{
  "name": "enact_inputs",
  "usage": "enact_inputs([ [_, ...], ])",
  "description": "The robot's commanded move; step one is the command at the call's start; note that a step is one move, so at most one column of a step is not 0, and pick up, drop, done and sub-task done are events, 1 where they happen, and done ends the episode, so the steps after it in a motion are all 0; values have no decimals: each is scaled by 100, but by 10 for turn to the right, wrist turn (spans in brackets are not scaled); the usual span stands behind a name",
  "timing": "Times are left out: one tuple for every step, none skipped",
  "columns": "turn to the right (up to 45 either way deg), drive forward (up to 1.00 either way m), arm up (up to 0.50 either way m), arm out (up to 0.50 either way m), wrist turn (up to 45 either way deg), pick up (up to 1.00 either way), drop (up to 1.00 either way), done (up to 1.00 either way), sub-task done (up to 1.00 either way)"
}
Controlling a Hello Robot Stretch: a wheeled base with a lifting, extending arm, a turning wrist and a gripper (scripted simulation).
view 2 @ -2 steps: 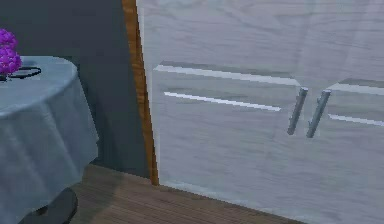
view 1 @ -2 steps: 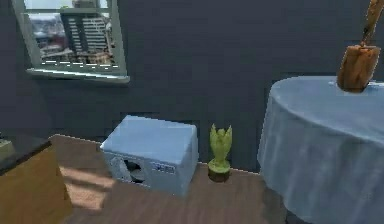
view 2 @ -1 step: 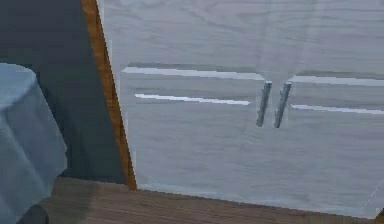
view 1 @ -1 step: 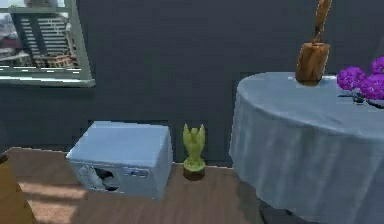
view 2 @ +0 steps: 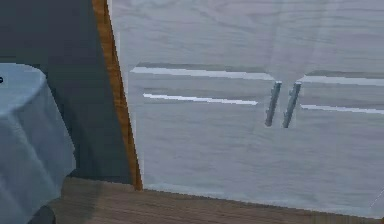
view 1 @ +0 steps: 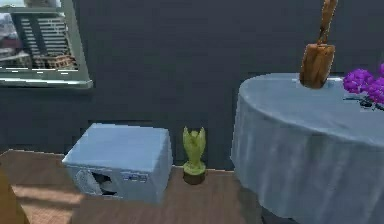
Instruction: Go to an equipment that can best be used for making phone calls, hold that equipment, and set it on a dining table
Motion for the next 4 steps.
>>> enact_inputs([
  [-450,0,0,0,0,0,0,0,0],
  [0,100,0,0,0,0,0,0,0],
  [-150,0,0,0,0,0,0,0,0],
  [0,10,0,0,0,0,0,0,0],
])
